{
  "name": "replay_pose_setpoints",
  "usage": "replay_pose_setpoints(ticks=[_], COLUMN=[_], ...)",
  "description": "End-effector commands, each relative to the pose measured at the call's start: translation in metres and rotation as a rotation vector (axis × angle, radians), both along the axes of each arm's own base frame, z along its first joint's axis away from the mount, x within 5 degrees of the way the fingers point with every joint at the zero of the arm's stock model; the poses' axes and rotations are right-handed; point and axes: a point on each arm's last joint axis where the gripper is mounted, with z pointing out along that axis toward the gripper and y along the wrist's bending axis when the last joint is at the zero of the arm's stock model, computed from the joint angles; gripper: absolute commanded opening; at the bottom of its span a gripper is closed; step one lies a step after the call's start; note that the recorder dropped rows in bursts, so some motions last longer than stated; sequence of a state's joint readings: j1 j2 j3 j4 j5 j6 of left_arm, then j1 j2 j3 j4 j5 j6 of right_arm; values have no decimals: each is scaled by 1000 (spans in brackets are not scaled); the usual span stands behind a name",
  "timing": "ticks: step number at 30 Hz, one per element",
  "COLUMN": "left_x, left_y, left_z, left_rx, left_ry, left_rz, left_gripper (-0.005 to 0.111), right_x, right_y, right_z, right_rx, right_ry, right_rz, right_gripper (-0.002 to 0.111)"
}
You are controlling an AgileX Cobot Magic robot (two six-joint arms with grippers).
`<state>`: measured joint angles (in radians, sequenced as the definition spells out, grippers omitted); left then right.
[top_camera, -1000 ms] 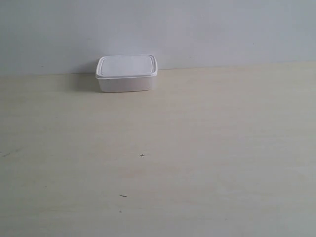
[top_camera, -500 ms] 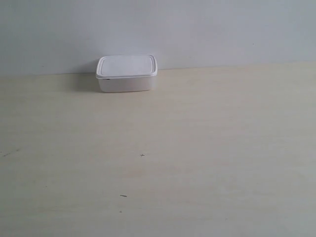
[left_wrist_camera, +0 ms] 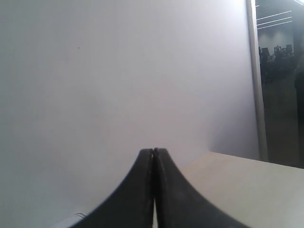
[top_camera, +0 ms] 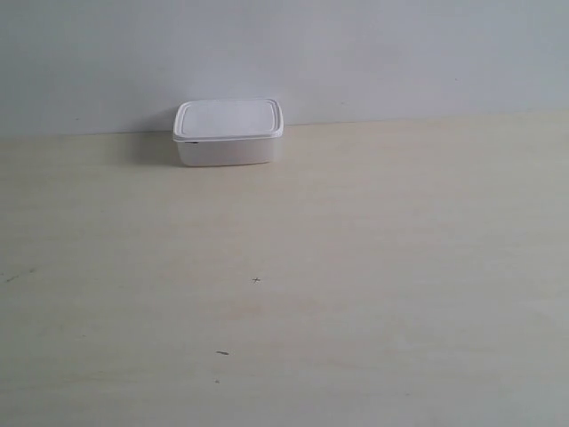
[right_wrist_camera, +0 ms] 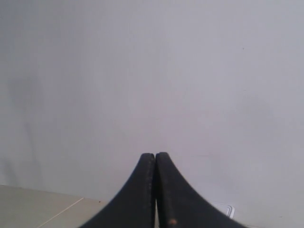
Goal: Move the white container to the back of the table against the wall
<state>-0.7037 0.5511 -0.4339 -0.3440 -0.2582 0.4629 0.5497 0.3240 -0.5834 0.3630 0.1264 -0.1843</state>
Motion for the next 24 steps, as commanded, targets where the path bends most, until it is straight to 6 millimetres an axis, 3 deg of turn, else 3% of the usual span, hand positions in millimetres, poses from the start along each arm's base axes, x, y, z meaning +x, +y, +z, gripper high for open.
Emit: replay_pose_setpoints(ticks=[1,6,12,19,24], left_x=[0,-4,-17,-22,-24], left_y=[-1,3,19,47,62], left_z=[-1,-2,-20,-43,-54], left_rx=[3,-7,-28,-35,-28], left_ry=[1,-11,-37,-59,-59], left_rz=[-4,-4,39,288,467], left_gripper=[0,0,0,0,0], right_x=[1,1,-10,-16,-19], right_y=[0,0,-6,-15,-23], right_z=[-2,-2,0,-4,-25], right_rx=[-3,-3,20,7,6], right_ry=[7,7,-32,-29,-21], right_rz=[-4,-4,-6,-142,-314], right_gripper=[0,0,0,0,0])
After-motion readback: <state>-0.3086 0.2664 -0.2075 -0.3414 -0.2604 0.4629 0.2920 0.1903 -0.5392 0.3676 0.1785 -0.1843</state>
